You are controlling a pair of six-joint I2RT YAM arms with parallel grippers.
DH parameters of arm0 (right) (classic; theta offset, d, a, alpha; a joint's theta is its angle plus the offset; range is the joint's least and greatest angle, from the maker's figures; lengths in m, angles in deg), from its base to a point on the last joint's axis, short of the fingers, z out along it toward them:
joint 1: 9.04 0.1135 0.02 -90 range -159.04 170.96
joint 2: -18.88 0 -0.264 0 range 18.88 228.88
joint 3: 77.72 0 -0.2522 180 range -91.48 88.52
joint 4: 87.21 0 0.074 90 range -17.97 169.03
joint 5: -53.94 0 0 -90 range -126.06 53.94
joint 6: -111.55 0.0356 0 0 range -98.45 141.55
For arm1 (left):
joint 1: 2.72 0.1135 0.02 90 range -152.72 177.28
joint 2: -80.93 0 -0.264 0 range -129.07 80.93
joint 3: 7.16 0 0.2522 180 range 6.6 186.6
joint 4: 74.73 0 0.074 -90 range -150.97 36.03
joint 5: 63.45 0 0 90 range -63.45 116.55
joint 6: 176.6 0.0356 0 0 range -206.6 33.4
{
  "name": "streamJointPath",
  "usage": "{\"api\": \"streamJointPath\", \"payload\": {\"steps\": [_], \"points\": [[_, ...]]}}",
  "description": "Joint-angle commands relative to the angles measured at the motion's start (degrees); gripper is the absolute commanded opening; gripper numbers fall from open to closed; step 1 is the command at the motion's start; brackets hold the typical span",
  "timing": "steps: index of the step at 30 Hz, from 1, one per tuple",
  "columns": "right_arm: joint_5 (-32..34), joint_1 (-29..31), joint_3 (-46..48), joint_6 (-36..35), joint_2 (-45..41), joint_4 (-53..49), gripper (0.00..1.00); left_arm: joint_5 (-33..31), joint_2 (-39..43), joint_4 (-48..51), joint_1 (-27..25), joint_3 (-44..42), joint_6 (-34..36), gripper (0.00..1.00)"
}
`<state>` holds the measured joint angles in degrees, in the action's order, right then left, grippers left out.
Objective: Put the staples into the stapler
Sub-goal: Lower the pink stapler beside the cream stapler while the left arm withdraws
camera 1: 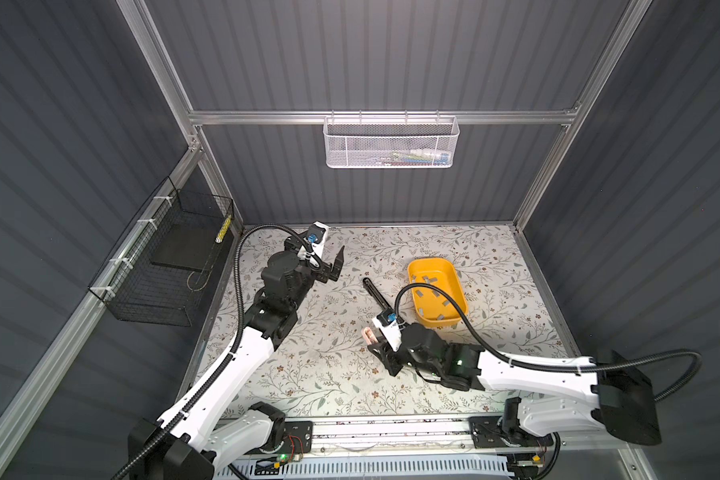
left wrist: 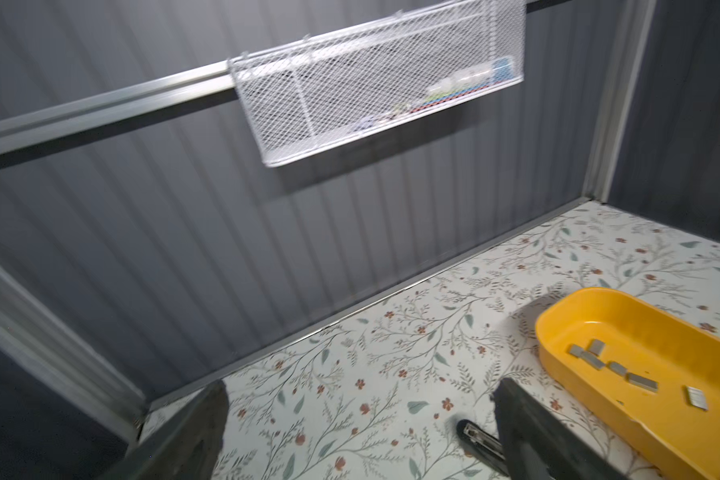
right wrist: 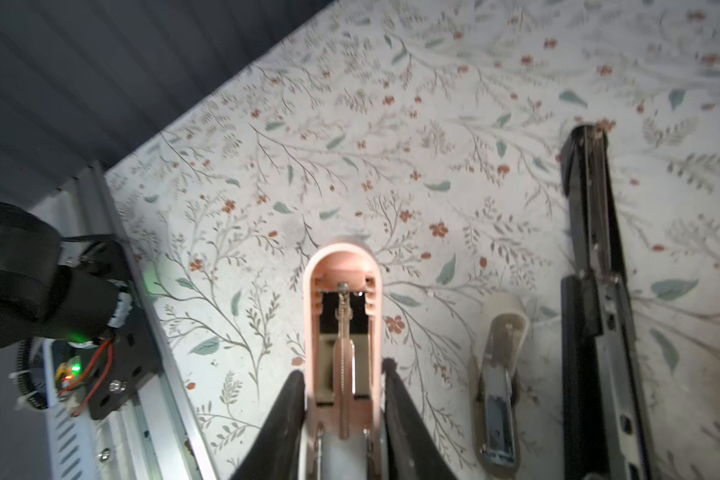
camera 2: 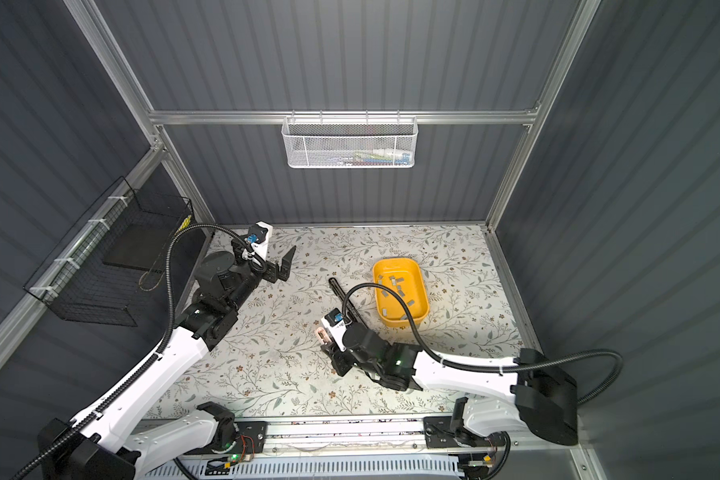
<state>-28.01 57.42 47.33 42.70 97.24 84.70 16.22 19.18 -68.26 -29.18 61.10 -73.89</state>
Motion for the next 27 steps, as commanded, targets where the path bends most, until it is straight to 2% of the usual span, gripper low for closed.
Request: {"api": "streamJointPath", "payload": {"steps": [1, 6, 12, 23, 27], "points": [[3.06, 0.69, -3.0, 5.21, 6.25, -2.76, 0.02, -3.82, 0.15, 1.49, -0.17, 2.01, -1.91, 1.0], [6.02, 1.02, -7.87, 7.88, 15.75, -4.58, 0.02, -3.32, -0.74, 3.11, -0.17, 3.2, -2.03, 1.0], [8.36, 1.33, -10.48, 7.91, 22.04, -2.38, 0.05, 0.12, -0.34, 1.58, -0.17, 2.46, -2.5, 1.0], [14.87, 1.22, -12.16, 7.62, 26.56, 1.82, 0.06, 0.65, -3.17, 3.65, -0.17, 4.92, -3.29, 1.0], [16.69, 1.32, -12.16, 8.91, 27.27, 3.05, 0.18, 0.71, -3.58, 3.3, -0.17, 4.98, -3.65, 1.0]]}}
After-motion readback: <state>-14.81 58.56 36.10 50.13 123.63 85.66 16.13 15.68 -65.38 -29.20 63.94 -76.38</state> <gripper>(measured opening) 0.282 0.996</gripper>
